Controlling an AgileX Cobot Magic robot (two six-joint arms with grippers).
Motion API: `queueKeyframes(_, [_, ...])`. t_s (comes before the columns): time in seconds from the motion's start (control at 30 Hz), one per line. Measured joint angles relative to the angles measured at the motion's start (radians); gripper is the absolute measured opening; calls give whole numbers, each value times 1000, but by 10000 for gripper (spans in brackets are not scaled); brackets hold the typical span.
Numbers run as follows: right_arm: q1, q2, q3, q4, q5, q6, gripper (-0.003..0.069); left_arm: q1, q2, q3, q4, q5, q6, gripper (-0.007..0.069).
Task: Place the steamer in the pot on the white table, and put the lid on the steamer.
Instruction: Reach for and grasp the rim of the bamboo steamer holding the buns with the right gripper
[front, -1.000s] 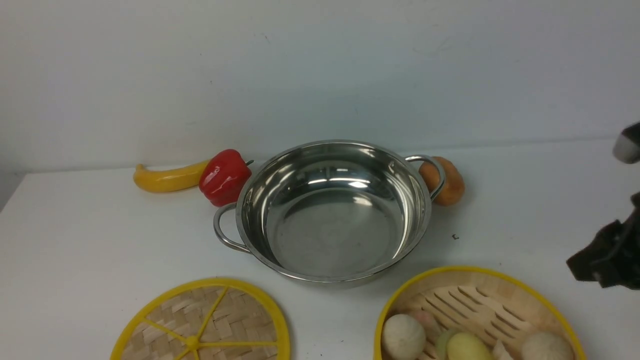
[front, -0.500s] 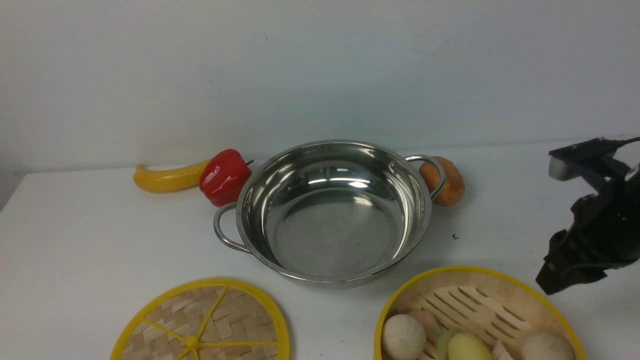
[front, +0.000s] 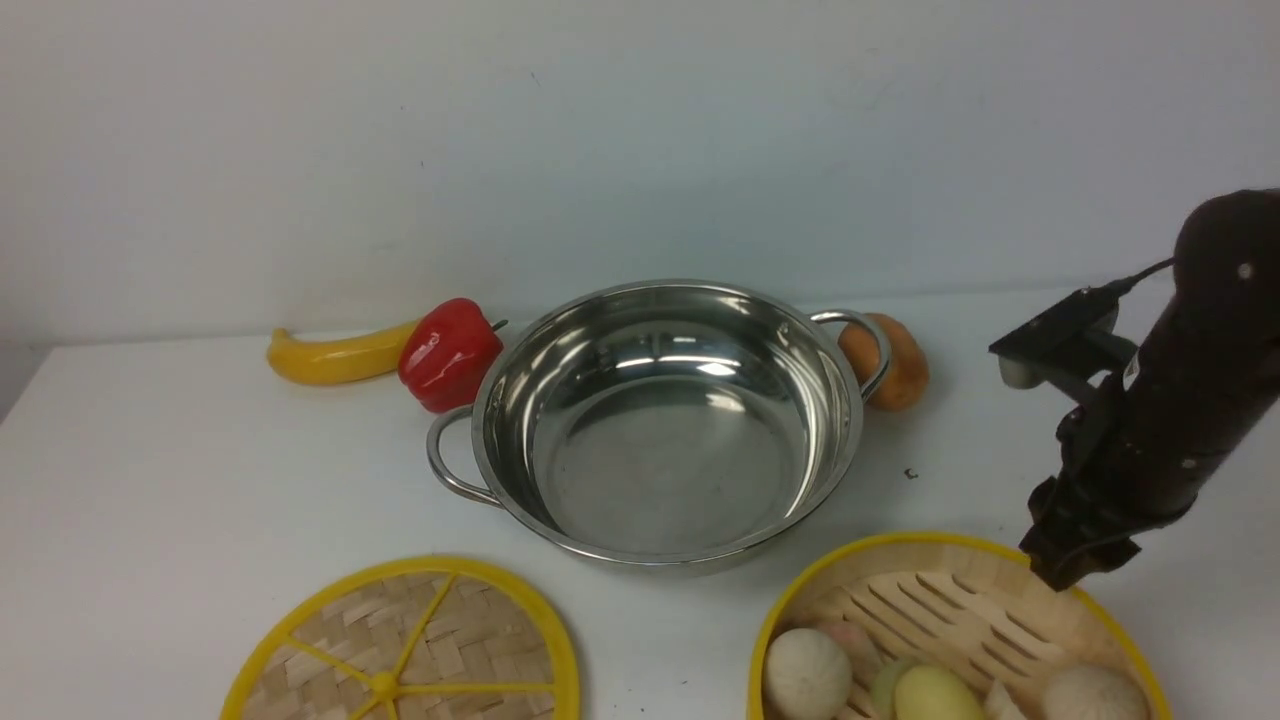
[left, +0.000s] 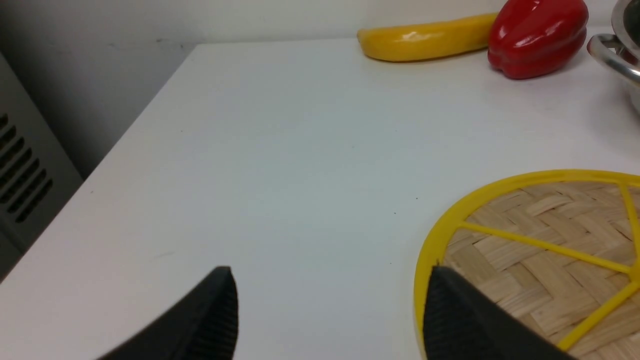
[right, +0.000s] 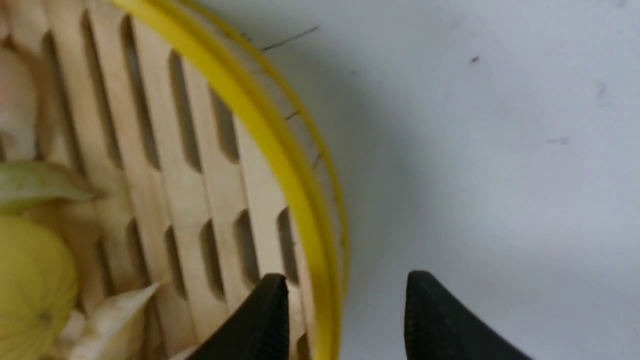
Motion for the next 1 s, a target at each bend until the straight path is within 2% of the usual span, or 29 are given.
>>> queueKeyframes(1.0, [0,129,-4,44,-19,-30,302,0,0,0,0,0,0,461])
